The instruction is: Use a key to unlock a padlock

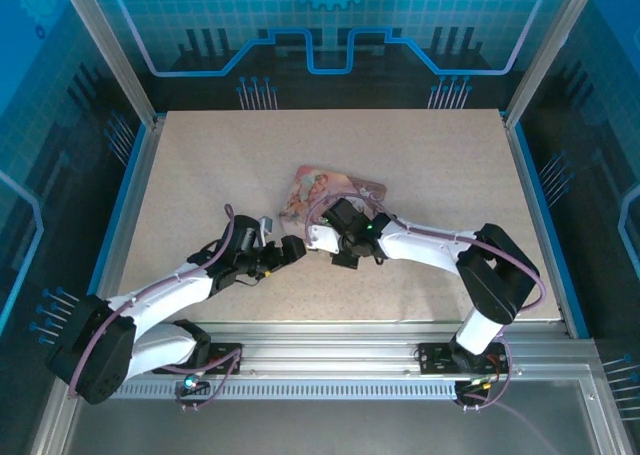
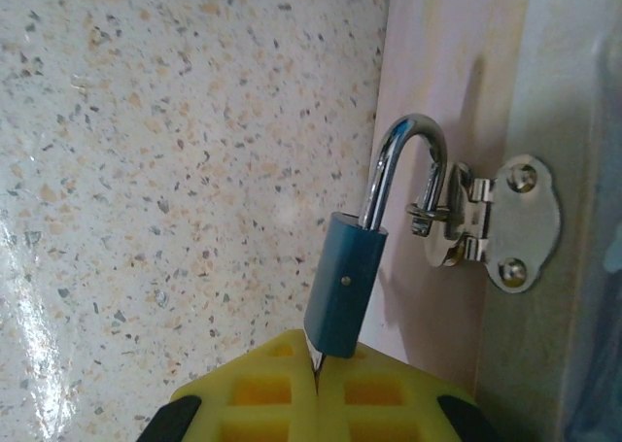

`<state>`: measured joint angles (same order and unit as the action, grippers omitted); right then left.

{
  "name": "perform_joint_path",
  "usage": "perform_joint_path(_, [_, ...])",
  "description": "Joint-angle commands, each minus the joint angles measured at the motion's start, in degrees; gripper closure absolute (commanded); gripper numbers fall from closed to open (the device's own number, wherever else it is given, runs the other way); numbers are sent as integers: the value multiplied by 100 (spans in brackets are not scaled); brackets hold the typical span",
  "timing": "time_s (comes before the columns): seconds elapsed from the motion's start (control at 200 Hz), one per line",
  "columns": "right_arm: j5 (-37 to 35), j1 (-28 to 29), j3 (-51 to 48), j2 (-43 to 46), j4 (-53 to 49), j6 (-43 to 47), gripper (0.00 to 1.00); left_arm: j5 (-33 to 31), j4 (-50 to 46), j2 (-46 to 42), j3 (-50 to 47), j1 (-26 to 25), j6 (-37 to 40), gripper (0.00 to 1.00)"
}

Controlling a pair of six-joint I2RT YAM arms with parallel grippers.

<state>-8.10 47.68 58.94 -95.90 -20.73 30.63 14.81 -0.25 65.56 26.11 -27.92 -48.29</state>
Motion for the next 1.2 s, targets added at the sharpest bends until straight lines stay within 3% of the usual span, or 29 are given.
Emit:
perform_joint_path(0.0, [268,133,375,-182,382,547,99,38,-127,-59,-70,6,-79,1])
perform_joint_path(0.2, [184,113,633,-535,300,898,99,-16,-204,-162,-86,6,-84,1])
perform_joint_path(0.72, [479,112,491,-213,465,703,99,-463,-619,-842,-149,265,-178,1])
perform_joint_path(0.996, [617,112,-6,695,623,265,99,-497,-992,-1458,-198,279,-146,1])
perform_joint_path(1.196, [331,60,-314,1342,466,-53,99,-429,-1134,-1612,-22,279,-52,1])
